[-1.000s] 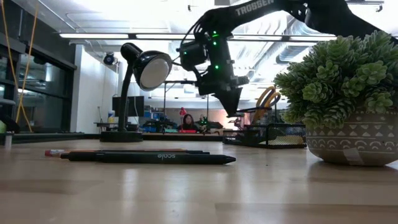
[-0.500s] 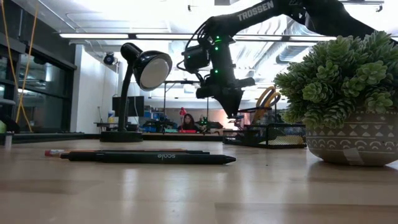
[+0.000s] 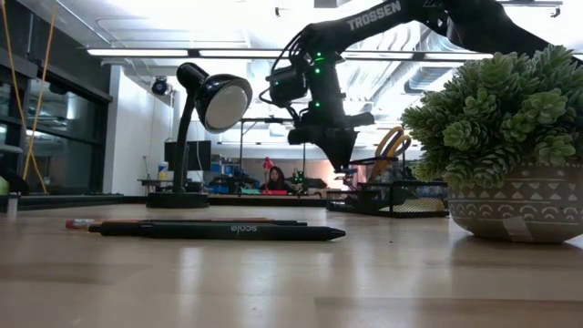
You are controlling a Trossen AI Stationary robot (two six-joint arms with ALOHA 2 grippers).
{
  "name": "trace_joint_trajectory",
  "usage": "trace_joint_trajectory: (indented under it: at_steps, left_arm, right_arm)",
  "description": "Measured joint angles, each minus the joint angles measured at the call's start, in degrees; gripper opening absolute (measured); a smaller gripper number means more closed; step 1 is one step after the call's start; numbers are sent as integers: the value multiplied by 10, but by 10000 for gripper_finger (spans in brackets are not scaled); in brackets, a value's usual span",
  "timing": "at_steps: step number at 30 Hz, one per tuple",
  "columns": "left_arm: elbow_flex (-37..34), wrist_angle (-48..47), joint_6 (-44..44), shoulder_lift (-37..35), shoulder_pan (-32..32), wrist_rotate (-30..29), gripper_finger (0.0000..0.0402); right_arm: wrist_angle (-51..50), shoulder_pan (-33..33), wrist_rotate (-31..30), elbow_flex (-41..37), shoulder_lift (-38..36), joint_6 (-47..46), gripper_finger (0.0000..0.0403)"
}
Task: Pick and place office supplies into organizer
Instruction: Put the blue eraser into the desk organizer, then put the bottom orange pencil into the desk organizer
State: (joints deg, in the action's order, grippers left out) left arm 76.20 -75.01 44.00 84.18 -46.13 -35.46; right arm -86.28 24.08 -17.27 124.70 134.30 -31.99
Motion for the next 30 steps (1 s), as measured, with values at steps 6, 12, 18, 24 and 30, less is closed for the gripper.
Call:
trace_joint_trajectory:
  at_steps: [6,12,18,24,30]
  left_arm:
    - [0,0,0,0,0,0,95]
    - [0,0,0,0,0,0,95]
    - [0,0,0,0,0,0,95]
    - [0,-1,-1,0,0,0,95]
    - [0,-1,-1,0,0,4,95]
  right_arm:
    - [-5,0,-5,0,0,13,97]
    - [-5,0,-4,0,0,14,119]
    - [-1,-1,-10,0,0,23,130]
    - [2,-15,-20,0,0,49,130]
    - [-14,-55,-59,1,0,81,130]
